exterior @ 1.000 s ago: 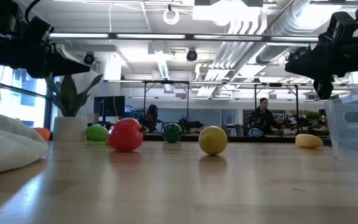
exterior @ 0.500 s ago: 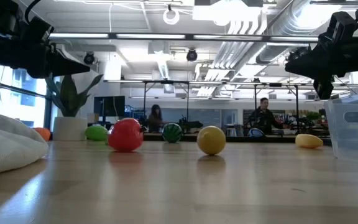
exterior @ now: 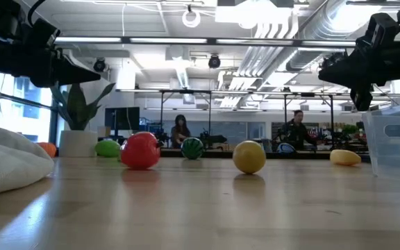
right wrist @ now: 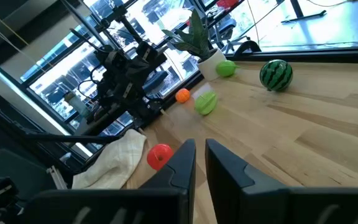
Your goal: Pick and placing Produce into tupperware
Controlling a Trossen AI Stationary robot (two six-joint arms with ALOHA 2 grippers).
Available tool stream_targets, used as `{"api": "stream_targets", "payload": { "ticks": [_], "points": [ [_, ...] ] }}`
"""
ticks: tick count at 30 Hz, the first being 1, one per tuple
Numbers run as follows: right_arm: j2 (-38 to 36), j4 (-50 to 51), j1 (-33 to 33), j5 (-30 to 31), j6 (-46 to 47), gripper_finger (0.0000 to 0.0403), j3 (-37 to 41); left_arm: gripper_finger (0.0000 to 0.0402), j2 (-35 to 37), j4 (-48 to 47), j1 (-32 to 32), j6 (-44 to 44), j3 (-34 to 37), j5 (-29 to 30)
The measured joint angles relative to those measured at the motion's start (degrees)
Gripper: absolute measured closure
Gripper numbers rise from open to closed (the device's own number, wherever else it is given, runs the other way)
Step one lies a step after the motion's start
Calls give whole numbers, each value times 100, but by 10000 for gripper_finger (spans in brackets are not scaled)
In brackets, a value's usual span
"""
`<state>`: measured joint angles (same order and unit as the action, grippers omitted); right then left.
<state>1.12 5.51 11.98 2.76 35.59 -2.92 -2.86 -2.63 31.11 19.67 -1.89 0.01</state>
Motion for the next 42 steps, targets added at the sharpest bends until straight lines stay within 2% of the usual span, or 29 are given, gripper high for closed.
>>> {"api": "stream_targets", "payload": {
  "ticks": [5,10,12,19,25,28,33,35,38,40,42],
  "points": [
    [1,-1,-1,0,0,375,0,401,-1,0,0,-114,0,-4],
    [0,0,-1,1,-1,375,-1,401,0,291,-4,-2164,-1,-217],
    [1,-3,1,2,-2,375,-2,401,2,481,-3,-2707,-4,-296],
    [0,-8,0,2,85,375,0,401,1,1022,-3,-3300,-4,-251],
    [1,-17,-1,64,1084,375,0,401,-3,1229,-4,-4250,-2,-352],
    [1,-24,1,152,1330,375,0,401,-3,2343,0,-4167,0,-538],
    [1,-25,1,155,1518,375,0,401,2,5363,0,-3379,-21,-603],
    [0,-38,-1,156,1541,375,0,401,3,6125,0,-3040,-173,-693],
    [1,-130,-1,160,1541,375,7,401,3,6102,0,-2687,-651,-1161],
    [1,-278,1,162,1541,375,7,401,-66,5368,-1,-2467,-1135,-1613],
    [0,-439,0,162,1530,375,7,401,-240,4153,-1,-2206,-1722,-1989]
  ]
}}
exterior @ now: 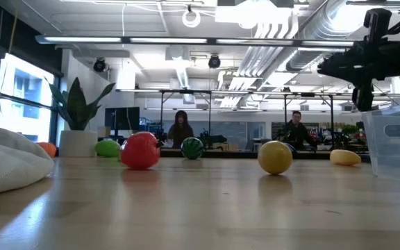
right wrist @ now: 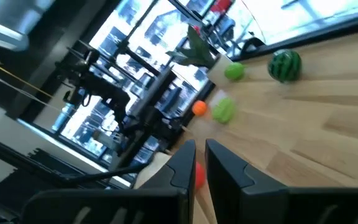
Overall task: Pick and placing Produce into tupperware
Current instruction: Move the transparent bin to the center of the table
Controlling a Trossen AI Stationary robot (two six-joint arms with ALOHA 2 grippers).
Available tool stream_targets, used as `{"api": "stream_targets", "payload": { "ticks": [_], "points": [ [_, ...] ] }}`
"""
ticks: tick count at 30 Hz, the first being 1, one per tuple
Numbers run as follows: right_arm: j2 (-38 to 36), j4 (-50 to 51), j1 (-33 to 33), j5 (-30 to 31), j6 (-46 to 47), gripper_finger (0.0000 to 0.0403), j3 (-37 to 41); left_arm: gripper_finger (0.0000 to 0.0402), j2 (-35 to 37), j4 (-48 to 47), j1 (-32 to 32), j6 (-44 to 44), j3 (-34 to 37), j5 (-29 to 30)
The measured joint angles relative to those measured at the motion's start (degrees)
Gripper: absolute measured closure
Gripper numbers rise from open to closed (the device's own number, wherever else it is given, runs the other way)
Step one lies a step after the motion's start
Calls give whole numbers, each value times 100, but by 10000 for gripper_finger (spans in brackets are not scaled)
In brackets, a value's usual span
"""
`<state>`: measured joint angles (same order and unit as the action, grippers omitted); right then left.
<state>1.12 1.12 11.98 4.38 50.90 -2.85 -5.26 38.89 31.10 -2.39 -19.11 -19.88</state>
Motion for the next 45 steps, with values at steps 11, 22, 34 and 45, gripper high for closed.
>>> {"api": "stream_targets", "payload": {
  "ticks": [11,22,34,45],
  "points": [
    [-2,-294,1,2,-186,375,0,401,-2564,-7008,2,1815,-2369,793],
    [-2,-521,-2,-2,-187,375,0,401,-3261,-7313,-809,2365,-2383,953],
    [1,-896,0,-2,-162,375,0,401,-3252,-7642,-2480,2295,-2383,2968],
    [4,-2414,-2,-919,-383,375,-658,401,-3249,-7636,-2512,2251,-2383,3001]
  ]
}}
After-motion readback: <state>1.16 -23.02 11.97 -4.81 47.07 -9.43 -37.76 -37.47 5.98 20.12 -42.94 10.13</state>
